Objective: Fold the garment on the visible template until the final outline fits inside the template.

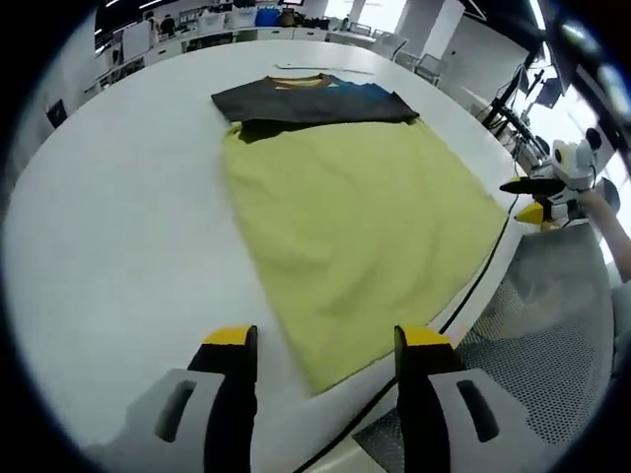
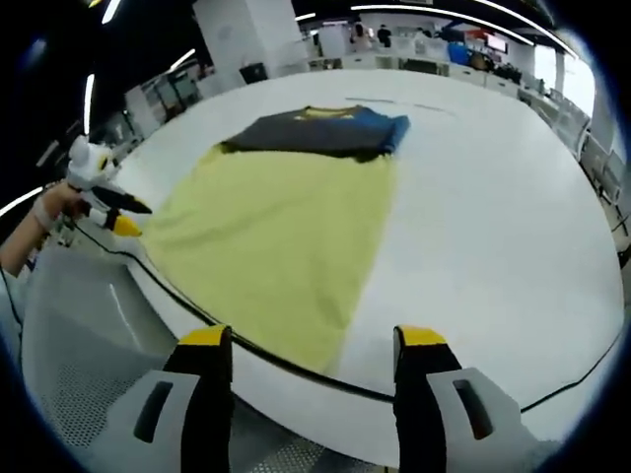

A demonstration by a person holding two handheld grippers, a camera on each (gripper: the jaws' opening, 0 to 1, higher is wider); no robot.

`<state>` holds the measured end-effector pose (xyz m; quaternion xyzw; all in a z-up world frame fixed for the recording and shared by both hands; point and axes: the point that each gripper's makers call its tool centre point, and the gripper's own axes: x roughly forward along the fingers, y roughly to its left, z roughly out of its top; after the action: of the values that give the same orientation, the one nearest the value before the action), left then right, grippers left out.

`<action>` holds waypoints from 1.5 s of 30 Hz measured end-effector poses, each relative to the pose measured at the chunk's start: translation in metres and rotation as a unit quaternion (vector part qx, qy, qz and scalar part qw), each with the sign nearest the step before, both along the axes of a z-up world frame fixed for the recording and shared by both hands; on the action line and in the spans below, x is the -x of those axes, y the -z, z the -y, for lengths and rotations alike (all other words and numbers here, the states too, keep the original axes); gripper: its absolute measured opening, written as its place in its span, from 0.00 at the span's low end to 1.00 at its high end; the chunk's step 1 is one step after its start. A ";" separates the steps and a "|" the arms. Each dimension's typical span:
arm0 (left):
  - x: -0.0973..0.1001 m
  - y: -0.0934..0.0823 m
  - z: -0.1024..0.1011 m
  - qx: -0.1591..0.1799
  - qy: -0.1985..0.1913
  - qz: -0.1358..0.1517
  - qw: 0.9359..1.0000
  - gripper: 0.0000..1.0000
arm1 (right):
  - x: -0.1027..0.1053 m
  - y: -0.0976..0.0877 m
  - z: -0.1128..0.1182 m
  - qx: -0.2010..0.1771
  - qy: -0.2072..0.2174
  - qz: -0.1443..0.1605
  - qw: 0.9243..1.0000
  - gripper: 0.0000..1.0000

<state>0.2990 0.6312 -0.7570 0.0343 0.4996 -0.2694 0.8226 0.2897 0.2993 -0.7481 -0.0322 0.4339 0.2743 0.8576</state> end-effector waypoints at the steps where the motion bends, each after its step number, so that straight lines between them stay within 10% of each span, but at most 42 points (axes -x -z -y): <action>1: 0.000 0.000 -0.001 -0.002 -0.003 -0.003 1.000 0.51 | 0.000 0.002 0.000 0.001 0.000 -0.004 1.000 0.65; 45: 0.005 0.006 -0.005 -0.060 0.024 0.007 0.998 0.31 | -0.006 0.016 0.007 0.037 0.012 -0.001 0.999 0.39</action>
<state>0.2943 0.6360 -0.7629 0.0975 0.5078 -0.2590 0.8158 0.2955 0.2925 -0.7642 -0.0585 0.4452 0.2479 0.8585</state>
